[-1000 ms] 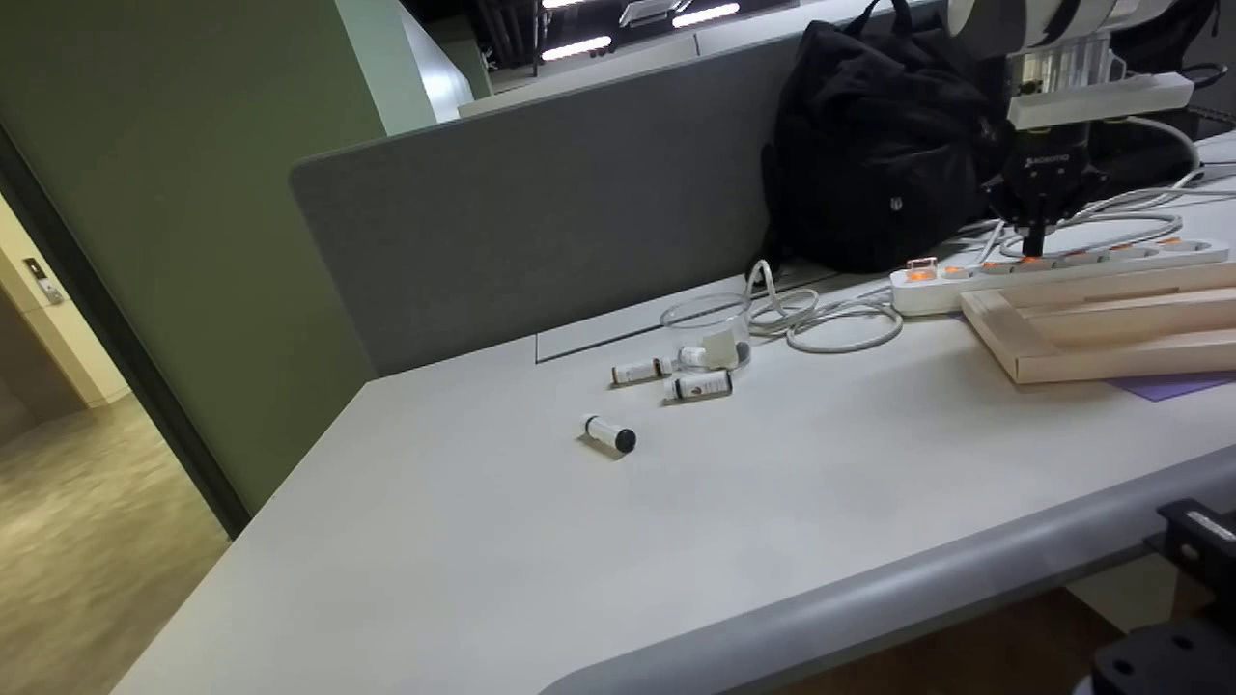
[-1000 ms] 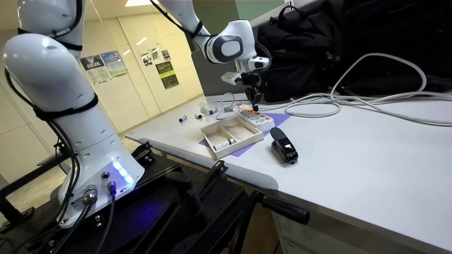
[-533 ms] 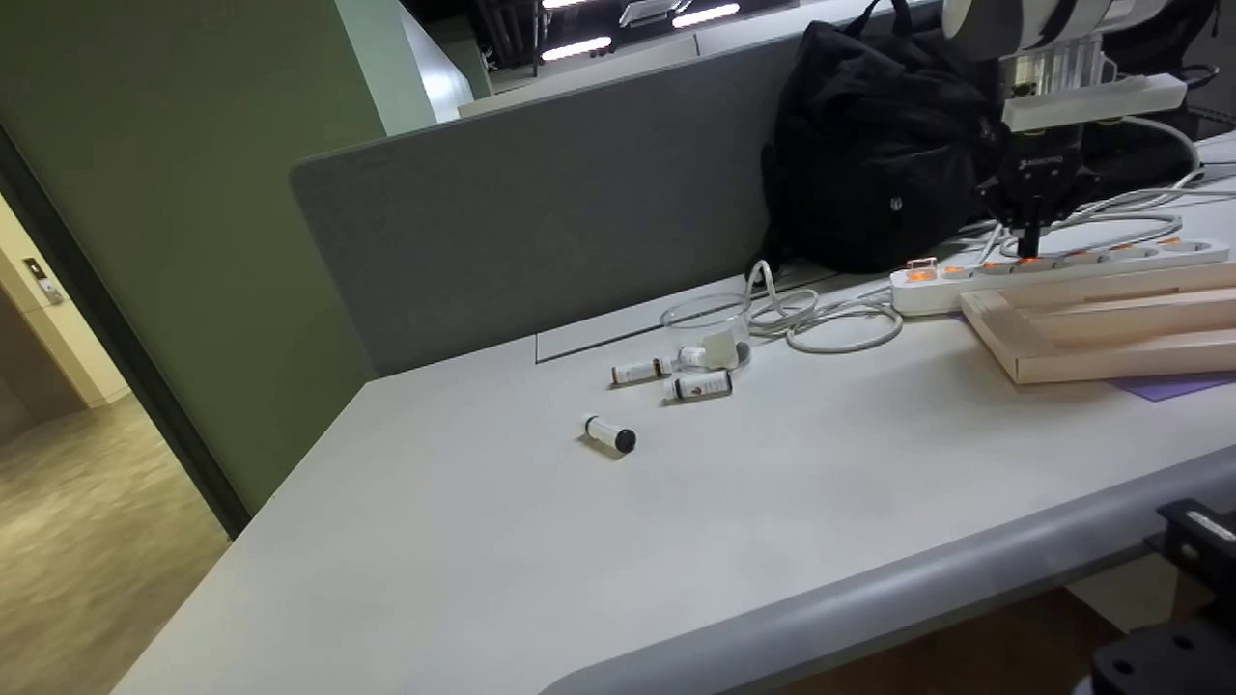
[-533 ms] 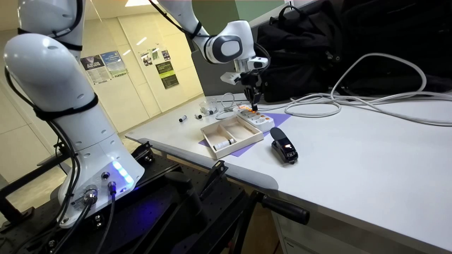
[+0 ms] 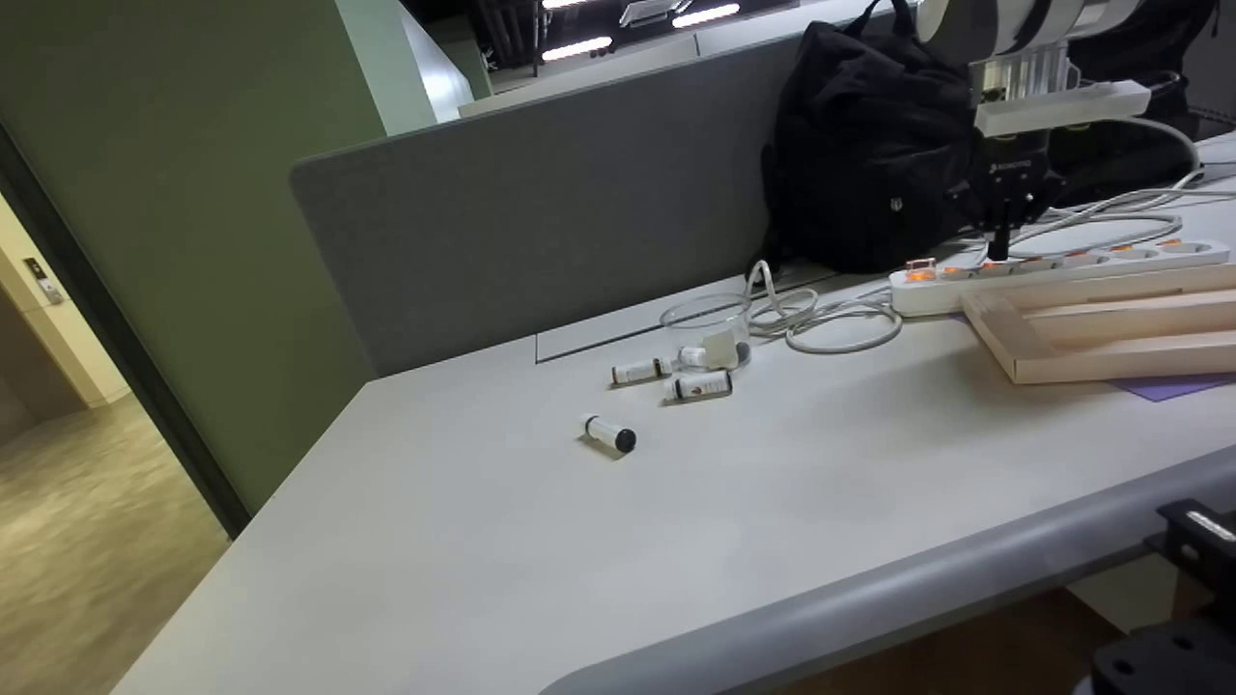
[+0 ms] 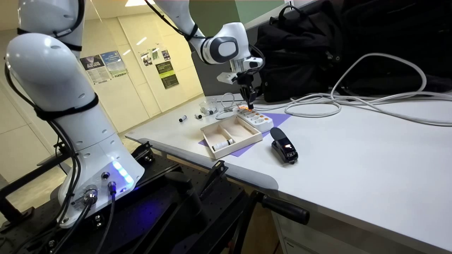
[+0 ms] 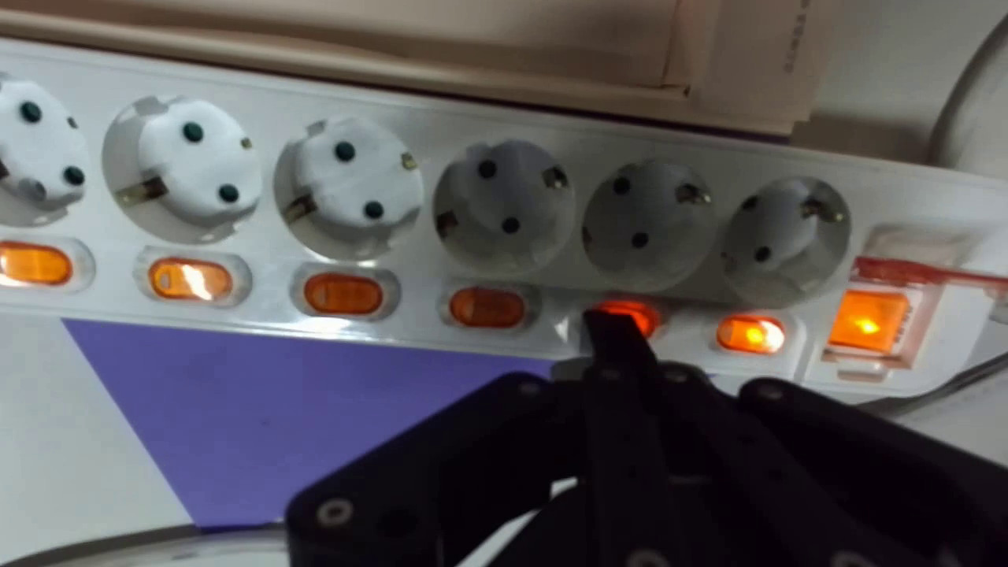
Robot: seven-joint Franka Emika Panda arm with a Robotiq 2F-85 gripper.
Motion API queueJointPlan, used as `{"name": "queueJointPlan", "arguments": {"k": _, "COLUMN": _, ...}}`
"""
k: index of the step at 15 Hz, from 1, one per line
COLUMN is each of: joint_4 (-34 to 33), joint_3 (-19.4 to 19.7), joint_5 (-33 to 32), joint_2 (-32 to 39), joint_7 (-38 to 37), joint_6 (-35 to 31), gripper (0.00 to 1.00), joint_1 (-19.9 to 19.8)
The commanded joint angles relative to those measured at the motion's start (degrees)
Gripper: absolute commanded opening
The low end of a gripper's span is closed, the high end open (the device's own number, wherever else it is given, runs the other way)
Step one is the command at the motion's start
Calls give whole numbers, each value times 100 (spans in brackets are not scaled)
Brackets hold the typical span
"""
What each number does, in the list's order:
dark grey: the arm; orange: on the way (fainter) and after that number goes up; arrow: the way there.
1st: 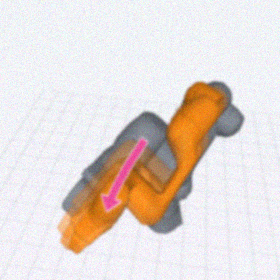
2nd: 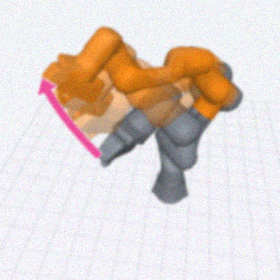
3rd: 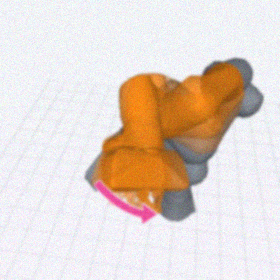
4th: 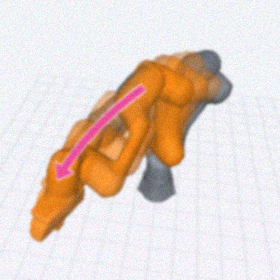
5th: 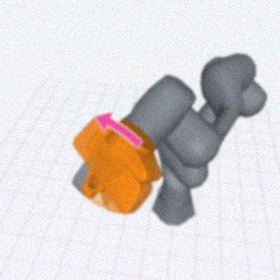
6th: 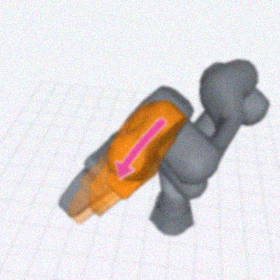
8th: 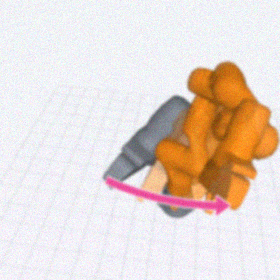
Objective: Turn off the middle switch in the extension cord
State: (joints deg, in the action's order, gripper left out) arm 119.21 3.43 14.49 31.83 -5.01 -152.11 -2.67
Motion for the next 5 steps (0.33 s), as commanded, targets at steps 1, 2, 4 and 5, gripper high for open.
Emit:
{"name": "queueJointPlan", "arguments": {"k": 1, "joint_4": -131, "joint_3": -9, "joint_5": -258, "joint_2": -632, "joint_7": -157, "joint_6": 377, "gripper": 26, "joint_1": 46}}
{"name": "queueJointPlan", "arguments": {"k": 2, "joint_4": -228, "joint_3": -23, "joint_5": -284, "joint_2": -828, "joint_7": -133, "joint_6": 698, "gripper": 28, "joint_1": 13}}
{"name": "queueJointPlan", "arguments": {"k": 4, "joint_4": -239, "joint_3": -95, "joint_5": -186, "joint_2": -555, "joint_7": -29, "joint_6": 486, "gripper": 15, "joint_1": -20}}
{"name": "queueJointPlan", "arguments": {"k": 5, "joint_4": -311, "joint_3": -98, "joint_5": -171, "joint_2": -768, "joint_7": -12, "joint_6": 800, "gripper": 22, "joint_1": -35}}
